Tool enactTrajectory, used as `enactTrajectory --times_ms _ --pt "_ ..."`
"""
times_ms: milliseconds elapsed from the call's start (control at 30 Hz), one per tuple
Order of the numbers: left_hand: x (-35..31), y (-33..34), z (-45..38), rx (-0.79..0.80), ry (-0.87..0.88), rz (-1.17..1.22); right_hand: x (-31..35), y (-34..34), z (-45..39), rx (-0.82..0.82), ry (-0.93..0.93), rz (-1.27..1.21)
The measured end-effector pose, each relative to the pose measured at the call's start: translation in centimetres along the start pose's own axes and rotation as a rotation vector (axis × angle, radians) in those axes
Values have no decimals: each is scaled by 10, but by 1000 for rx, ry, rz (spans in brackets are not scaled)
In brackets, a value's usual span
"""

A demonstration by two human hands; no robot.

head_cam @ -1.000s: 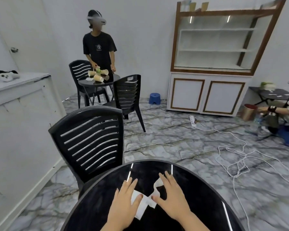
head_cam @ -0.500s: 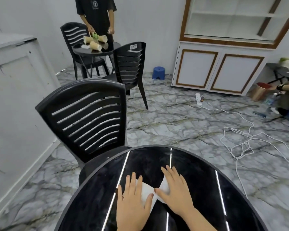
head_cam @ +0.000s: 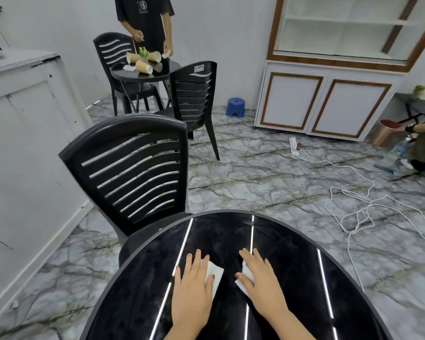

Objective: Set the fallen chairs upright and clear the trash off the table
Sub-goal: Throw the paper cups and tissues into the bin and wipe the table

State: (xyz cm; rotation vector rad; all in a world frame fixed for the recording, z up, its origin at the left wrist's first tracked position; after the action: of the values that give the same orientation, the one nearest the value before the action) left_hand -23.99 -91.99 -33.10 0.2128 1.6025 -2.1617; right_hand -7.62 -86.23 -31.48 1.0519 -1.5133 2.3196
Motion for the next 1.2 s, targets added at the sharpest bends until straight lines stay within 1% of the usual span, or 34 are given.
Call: enactTrajectory --times_ms 33,100,167,267,367,467,533,700,833,900,967,1067,1200 --pt "0 -3 2 -11 23 31 -1 0 3 6 1 -31" --pt "1 -6 7 -88 94 145 -2 2 11 9 0 -82" --pt "3 -8 13 -72 110 270 0 5 22 4 -11 -110" --pt "4 -16 36 -84 79 392 6 9 39 -30 38 -170" --pt "9 -18 58 -125 37 440 15 15 51 -64 36 -269" --pt "16 -28 80 -170 2 471 34 22 56 -49 -33 -321" --pt "23 -38 95 -234 -15 492 57 26 56 -21 -85 -353" --pt "67 -64 143 -400 -130 541 139 45 58 135 -275 -421" --pt "119 -82 201 -510 -262 535 206 84 70 238 -434 -401" --pt "149 -88 233 -555 -335 525 238 110 81 308 -480 -401" --pt "179 -90 265 -590 -397 508 265 141 94 346 -532 -313" --pt "222 -85 310 -602 -461 508 297 191 114 414 -550 -236" --pt "273 -67 359 -556 -537 516 319 256 139 506 -493 -211"
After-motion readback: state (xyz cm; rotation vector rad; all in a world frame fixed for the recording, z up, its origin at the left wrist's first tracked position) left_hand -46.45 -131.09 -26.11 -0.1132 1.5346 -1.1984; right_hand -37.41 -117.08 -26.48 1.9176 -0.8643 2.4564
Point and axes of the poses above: each hand's wrist, its own z-axis away from the middle knuckle, its own y-axis out of the palm, x = y × z, the point moved 1 cm from there along -z, towards the middle knuckle, and after that the axes turned 11 degrees about x, right-handed, at the moved point
